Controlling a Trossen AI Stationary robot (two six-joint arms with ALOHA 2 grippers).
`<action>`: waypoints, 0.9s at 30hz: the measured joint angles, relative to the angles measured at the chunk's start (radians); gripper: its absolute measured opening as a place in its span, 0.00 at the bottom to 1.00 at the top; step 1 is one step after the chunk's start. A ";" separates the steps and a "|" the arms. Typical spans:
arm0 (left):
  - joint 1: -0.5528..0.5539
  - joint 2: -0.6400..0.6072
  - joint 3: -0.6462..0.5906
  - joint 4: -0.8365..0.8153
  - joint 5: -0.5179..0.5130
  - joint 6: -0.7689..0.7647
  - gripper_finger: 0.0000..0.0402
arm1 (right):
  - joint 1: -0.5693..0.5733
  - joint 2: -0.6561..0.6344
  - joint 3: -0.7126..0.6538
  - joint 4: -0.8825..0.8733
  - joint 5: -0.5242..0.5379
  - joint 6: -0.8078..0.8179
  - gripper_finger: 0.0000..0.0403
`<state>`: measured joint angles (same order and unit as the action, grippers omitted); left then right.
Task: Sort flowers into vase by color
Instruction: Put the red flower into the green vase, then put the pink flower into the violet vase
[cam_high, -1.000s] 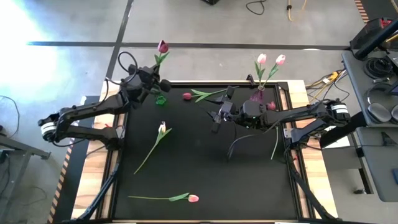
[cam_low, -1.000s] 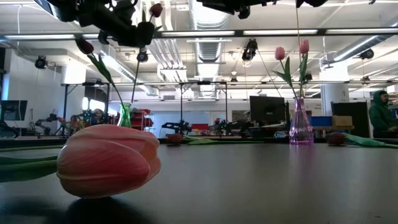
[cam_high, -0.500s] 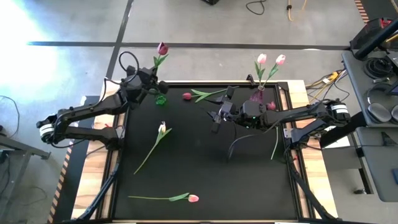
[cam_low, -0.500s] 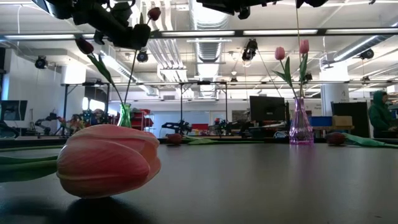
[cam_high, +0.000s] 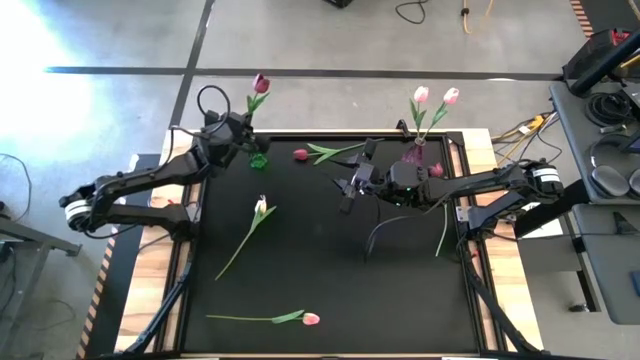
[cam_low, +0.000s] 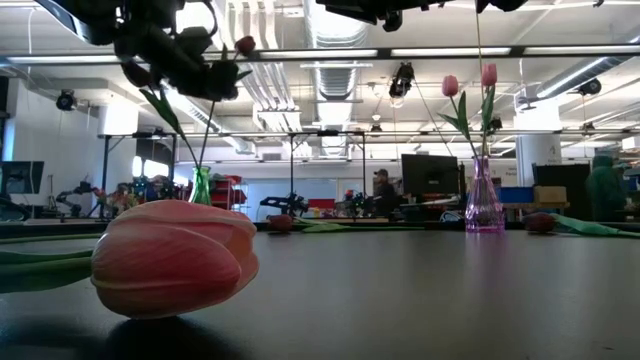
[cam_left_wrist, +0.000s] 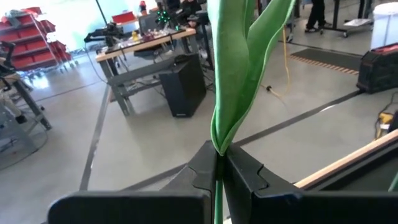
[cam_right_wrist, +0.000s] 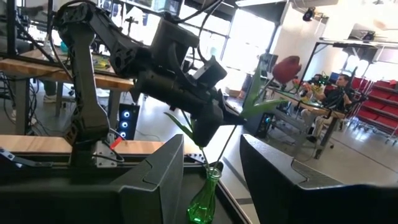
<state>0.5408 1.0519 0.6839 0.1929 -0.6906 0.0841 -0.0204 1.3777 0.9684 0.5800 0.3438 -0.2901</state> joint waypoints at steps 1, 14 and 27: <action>0.005 0.003 -0.002 0.000 0.000 0.000 0.00 | 0.000 0.000 0.000 0.000 0.000 0.003 0.37; 0.014 0.039 -0.002 0.001 0.000 0.000 0.22 | 0.000 0.000 -0.006 -0.005 -0.001 0.010 0.37; 0.012 0.000 0.009 0.000 -0.001 0.063 0.42 | 0.000 0.000 -0.008 -0.023 -0.001 0.010 0.37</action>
<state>0.5529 1.0519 0.6930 0.1931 -0.6918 0.1470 -0.0204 1.3781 0.9607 0.5572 0.3426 -0.2802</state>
